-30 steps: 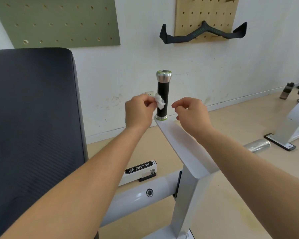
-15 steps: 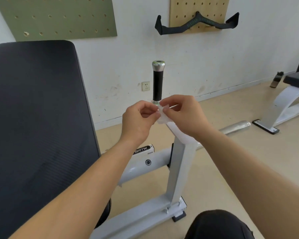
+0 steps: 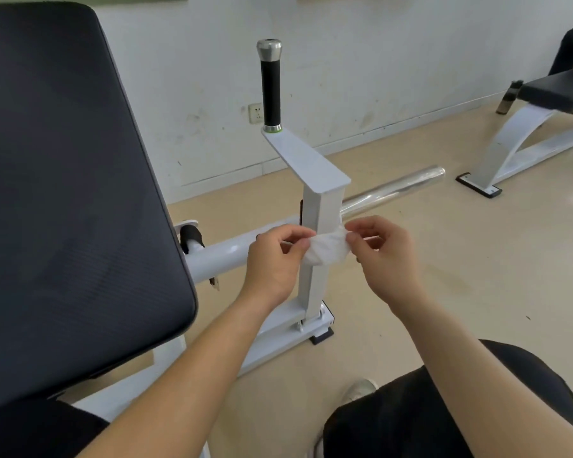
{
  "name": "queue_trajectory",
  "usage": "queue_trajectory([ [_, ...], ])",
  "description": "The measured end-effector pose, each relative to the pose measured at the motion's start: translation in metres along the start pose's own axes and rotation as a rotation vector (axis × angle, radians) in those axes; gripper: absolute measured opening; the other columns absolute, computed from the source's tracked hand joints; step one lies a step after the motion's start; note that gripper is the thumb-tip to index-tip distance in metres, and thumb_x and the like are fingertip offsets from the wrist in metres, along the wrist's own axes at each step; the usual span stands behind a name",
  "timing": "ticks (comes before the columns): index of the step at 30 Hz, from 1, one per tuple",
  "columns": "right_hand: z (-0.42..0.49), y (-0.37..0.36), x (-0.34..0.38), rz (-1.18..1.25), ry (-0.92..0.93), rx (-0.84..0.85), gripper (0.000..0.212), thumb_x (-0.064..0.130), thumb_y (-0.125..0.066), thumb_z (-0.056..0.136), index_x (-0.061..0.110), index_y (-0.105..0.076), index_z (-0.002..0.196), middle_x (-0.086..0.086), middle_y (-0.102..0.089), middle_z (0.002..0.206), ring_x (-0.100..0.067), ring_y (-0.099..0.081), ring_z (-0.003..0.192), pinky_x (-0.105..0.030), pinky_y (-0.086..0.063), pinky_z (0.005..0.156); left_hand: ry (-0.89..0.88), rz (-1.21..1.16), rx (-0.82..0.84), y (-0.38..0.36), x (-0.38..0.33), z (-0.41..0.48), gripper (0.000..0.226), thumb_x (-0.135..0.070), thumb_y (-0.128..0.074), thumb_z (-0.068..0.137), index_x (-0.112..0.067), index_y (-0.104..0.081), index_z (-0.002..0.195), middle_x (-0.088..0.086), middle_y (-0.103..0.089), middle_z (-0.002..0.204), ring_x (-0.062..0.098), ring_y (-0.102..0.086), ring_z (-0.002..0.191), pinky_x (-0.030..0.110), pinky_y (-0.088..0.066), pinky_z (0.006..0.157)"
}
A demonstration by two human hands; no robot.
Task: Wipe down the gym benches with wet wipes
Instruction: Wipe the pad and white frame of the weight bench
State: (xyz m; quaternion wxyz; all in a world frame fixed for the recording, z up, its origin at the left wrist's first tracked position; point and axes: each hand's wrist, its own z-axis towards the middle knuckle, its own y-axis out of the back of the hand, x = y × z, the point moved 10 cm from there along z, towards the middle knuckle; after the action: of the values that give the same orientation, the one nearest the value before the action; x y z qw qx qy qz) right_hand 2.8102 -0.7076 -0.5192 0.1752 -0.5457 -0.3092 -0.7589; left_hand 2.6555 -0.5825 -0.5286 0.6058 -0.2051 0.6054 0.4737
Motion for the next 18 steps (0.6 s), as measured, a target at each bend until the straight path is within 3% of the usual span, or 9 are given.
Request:
queue_trajectory([
  [5, 0.015, -0.006, -0.027, -0.034, -0.029, 0.052, 0.028, 0.014, -0.058, 0.096, 0.037, -0.070, 0.088, 0.007, -0.067, 0.078, -0.025, -0.058, 0.071, -0.042, -0.054, 0.075, 0.059, -0.056, -0.032, -0.018, 0.020, 0.009, 0.017, -0.011, -0.065, 0.095, -0.026, -0.068, 0.088, -0.011, -0.066, 0.079, 0.004, -0.057, 0.065, 0.028, -0.055, 0.068],
  [10, 0.032, -0.008, -0.057, -0.217, -0.130, 0.057, 0.016, 0.016, -0.062, 0.093, 0.025, -0.072, 0.083, 0.010, -0.067, 0.077, -0.011, -0.059, 0.069, -0.028, -0.044, 0.065, 0.135, -0.126, -0.074, -0.010, 0.042, 0.018, 0.012, -0.005, -0.069, 0.092, -0.016, -0.070, 0.088, -0.003, -0.065, 0.078, 0.010, -0.062, 0.064, 0.024, -0.056, 0.062],
  [13, 0.029, -0.019, -0.055, -0.475, -0.095, 0.127, 0.020, 0.018, -0.056, 0.094, 0.027, -0.073, 0.099, 0.011, -0.068, 0.096, -0.012, -0.062, 0.084, -0.030, -0.047, 0.070, 0.142, -0.111, -0.090, -0.003, 0.047, 0.021, 0.010, -0.004, -0.072, 0.090, -0.014, -0.071, 0.092, -0.001, -0.066, 0.078, 0.016, -0.064, 0.064, 0.028, -0.059, 0.064],
  [18, 0.010, -0.056, -0.019, -0.316, 0.119, 0.347, 0.045, 0.017, -0.057, 0.089, 0.033, -0.062, 0.131, 0.018, -0.057, 0.124, -0.001, -0.057, 0.102, -0.021, -0.046, 0.084, 0.074, -0.086, 0.024, -0.010, 0.029, 0.021, 0.015, -0.002, -0.073, 0.088, -0.015, -0.070, 0.094, 0.004, -0.066, 0.082, 0.014, -0.067, 0.066, 0.026, -0.058, 0.063],
])
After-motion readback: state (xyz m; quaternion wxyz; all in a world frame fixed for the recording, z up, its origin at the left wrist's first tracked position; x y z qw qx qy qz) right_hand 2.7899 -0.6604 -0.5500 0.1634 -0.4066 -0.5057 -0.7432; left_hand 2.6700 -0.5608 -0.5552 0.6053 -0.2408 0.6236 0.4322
